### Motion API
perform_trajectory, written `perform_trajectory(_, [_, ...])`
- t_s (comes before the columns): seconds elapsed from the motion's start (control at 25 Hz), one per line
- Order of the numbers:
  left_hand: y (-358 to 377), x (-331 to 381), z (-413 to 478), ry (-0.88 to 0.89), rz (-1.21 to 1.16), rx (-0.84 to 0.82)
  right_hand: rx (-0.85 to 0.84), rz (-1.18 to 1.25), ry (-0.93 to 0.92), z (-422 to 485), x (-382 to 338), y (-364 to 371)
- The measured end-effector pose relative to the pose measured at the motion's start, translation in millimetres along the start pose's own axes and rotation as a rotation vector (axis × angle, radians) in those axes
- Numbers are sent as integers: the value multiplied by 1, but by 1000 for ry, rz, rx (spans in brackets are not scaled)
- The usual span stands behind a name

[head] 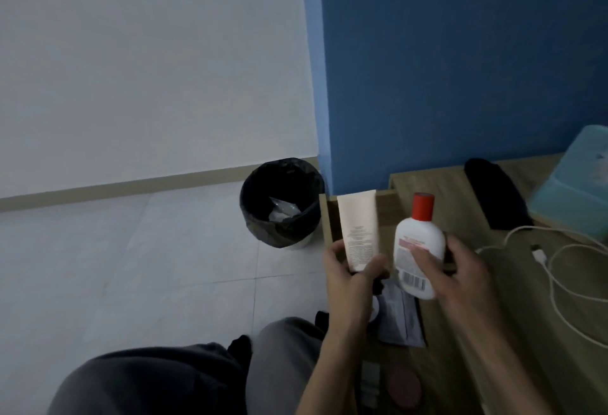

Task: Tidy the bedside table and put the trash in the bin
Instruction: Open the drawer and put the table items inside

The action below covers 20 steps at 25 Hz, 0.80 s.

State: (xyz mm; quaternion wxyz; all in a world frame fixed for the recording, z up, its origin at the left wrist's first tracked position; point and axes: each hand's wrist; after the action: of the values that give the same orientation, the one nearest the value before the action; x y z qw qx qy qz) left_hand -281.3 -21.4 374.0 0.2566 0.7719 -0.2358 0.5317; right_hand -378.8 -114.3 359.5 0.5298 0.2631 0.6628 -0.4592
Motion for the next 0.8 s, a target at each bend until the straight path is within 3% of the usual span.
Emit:
perform_trajectory(0.4, [-34, 14, -19, 68, -103, 175, -105, 40, 5, -4, -27, 21])
perform_trajectory(0.8, [-20, 30, -20, 87, -57, 134, -51, 64, -26, -4, -31, 4])
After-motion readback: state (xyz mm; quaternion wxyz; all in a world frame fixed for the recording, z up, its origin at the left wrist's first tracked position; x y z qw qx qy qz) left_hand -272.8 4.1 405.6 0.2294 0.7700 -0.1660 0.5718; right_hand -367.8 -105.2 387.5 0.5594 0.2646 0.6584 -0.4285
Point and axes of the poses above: each hand's wrist, its own z-axis towards the middle knuckle, its own y-axis out of the palm, x = y × z, and after that the axes turned 2 degrees about y, right-handed
